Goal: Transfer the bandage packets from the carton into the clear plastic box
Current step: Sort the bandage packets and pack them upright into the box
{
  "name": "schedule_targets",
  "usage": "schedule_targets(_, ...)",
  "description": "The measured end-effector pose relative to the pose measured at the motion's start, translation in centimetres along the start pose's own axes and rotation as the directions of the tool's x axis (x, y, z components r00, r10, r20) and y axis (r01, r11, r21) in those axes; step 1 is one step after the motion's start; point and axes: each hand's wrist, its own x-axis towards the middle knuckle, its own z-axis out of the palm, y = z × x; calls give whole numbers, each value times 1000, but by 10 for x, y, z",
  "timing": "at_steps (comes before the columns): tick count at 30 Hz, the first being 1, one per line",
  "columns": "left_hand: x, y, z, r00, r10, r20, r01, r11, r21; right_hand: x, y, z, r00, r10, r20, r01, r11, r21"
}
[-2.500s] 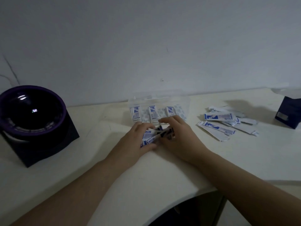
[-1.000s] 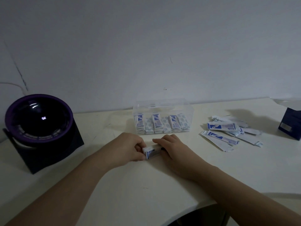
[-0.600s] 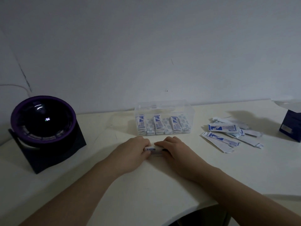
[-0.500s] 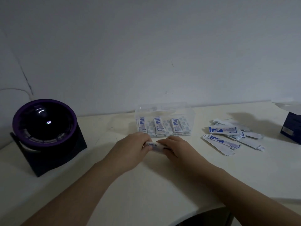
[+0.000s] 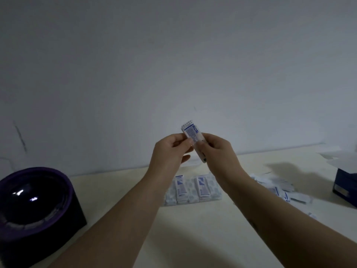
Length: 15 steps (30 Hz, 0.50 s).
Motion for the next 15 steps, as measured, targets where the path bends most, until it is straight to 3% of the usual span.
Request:
schedule_targets(4, 23, -4, 17, 1000, -28, -2, 28, 998, 49, 18, 12, -5, 999, 29, -37, -27, 998, 56)
schedule_targets(9, 45, -13, 29, 1000, 11, 7, -13, 973, 230, 33, 31, -11, 998, 52, -29, -49, 996, 80)
schedule_targets(11, 56, -18, 26, 998, -64, 30, 54, 966, 254, 41, 42, -21, 999, 44, 4, -44, 999, -13)
schedule_targets(15, 77, -39, 18, 962, -273, -19, 260, 888, 379, 51, 78, -51, 997, 42, -71, -62, 948, -312)
